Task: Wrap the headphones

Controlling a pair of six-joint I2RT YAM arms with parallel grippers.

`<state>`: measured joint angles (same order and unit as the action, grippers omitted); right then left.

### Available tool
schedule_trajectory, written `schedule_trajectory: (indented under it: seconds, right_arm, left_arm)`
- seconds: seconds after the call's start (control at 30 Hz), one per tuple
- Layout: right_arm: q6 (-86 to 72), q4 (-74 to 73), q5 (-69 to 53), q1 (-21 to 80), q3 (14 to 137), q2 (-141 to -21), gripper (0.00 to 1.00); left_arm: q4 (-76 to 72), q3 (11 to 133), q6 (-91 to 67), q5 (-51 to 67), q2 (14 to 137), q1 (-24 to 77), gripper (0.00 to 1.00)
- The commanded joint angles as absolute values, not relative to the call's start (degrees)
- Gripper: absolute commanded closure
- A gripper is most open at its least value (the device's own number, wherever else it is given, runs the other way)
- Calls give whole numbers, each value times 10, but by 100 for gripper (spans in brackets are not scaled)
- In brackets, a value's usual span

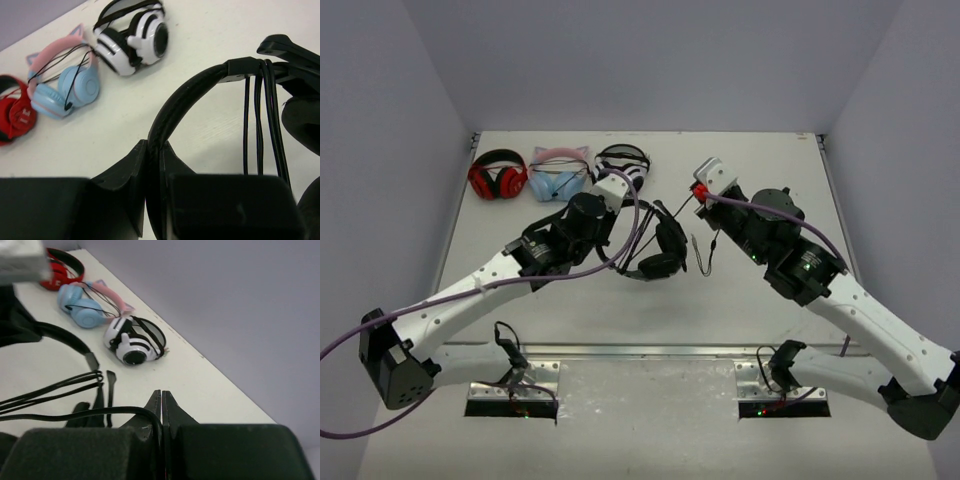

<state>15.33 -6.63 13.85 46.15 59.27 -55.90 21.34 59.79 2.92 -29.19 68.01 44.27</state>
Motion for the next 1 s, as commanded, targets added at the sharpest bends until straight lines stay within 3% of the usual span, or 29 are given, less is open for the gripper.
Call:
schedule_trajectory:
  seconds: [0.0, 0.3, 0.6, 0.77, 0.97]
  right_arm:
    - [194, -41, 151, 416, 614, -557, 99]
    - [189, -47, 90, 276, 638, -602, 99]
    - [88, -20, -34, 211, 563, -601, 99]
    - [-25, 47, -126, 211, 492, -576, 99]
    - [-200, 184, -335, 218, 423, -589, 99]
  left_arm:
    - [139, 593, 67, -165, 632, 458, 100]
    - [214, 629, 82, 47, 616, 493, 100]
    - [215, 647, 73, 82, 551, 494, 100]
    - [184, 667, 48, 3, 519, 494, 100]
    - [141, 736, -37, -78, 502, 494, 100]
